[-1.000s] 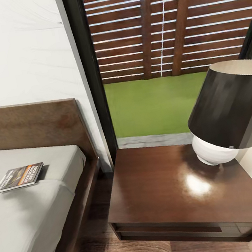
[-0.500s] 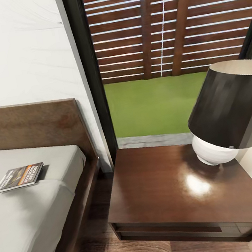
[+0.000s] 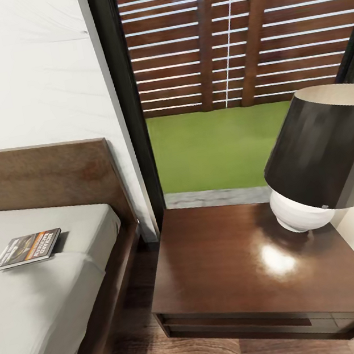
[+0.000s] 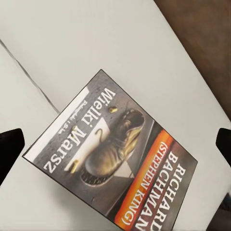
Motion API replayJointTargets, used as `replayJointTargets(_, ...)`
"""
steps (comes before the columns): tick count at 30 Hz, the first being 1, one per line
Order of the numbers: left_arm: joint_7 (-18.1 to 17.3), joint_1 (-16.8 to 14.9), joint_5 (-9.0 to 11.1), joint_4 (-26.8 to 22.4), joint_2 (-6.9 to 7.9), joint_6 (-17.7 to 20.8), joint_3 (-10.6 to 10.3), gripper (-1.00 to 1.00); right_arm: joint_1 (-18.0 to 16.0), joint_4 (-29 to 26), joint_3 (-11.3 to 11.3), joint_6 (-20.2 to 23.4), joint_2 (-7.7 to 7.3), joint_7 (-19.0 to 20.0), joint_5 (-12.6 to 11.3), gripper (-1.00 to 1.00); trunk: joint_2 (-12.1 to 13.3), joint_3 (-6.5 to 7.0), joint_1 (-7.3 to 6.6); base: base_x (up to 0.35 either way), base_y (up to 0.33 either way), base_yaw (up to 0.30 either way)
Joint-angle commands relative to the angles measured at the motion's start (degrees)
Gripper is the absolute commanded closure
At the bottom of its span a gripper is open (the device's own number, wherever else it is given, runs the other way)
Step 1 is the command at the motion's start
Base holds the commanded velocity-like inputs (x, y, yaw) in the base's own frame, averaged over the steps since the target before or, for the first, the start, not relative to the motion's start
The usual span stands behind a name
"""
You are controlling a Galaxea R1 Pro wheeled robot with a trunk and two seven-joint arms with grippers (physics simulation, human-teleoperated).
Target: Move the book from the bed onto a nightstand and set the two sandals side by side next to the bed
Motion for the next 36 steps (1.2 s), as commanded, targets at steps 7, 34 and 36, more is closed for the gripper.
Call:
replayJointTargets(7, -0.3, -0.1, -0.6, -0.2, -0.19, 0.8, 0.4, -1.00, -0.1, -0.6, 0.8, -0.5, 0.01, 3.5, -0.7, -1.00, 0.0, -0.05, -0.01, 0.000, 0.000, 0.000)
replayJointTargets(34, -0.3, -0.1, -1.2, -0.2, -0.07, 0.9, 0.1, -1.00, -0.1, -29.4, 11.2, 6.3, -0.03, 16.1, 12.7, -1.00, 0.0, -0.05, -0.01, 0.000, 0.000, 0.000)
replayJointTargets(36, -0.2, -0.1, -1.2, -0.2, 0.00, 0.9, 0.0, -1.00, 0.0, -32.3, 11.9, 8.0, 0.10, 16.0, 13.1, -1.00, 0.0, -0.05, -0.01, 0.000, 0.000, 0.000)
